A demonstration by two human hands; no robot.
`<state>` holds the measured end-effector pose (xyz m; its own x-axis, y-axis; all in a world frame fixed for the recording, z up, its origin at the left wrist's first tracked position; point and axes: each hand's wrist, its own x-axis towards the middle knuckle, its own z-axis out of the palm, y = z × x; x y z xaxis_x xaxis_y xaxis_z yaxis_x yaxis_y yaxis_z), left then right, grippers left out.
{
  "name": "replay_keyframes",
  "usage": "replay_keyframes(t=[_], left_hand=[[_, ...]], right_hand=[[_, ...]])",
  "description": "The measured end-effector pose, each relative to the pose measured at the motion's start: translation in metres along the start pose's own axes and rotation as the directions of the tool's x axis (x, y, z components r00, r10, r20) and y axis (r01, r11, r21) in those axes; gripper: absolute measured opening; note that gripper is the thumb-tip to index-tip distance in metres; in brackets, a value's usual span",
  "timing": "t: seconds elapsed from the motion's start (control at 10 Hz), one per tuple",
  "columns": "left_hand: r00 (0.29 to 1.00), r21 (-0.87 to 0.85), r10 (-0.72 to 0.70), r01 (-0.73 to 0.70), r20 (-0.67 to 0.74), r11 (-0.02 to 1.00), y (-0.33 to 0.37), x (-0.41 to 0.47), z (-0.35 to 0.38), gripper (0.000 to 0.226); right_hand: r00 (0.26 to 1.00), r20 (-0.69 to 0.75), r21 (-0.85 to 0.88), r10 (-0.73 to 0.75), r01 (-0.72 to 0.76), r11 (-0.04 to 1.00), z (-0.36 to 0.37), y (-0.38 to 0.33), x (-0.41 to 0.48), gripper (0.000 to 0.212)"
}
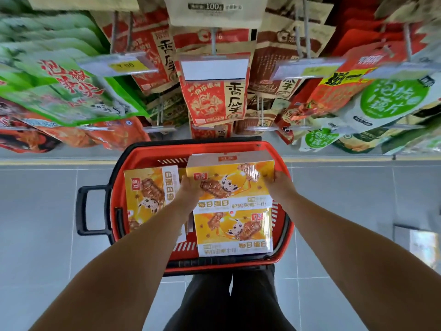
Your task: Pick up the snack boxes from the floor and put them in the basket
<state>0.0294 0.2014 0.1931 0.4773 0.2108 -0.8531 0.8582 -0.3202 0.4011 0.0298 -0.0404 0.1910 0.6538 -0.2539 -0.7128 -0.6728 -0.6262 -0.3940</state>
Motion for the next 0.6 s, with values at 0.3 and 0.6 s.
replay_keyframes(t=[0.3,0.6], left_hand=[[0.992,0.009,0.117,-0.116,-0.037,0.993,0.039,-0.069,0.003,0.062],[0.899,-0.044,0.337,-0.338,0.28,0.94,0.096,-0.196,0.077,0.017]], right_hand=[[0.998,-0.03,0.279,0.062,-0.052,0.959,-0.028,0.004,-0.083,0.034],[0.935,-0.122,0.909,0.334,-0.031,0.416,-0.093,0.082,-0.205,0.01]])
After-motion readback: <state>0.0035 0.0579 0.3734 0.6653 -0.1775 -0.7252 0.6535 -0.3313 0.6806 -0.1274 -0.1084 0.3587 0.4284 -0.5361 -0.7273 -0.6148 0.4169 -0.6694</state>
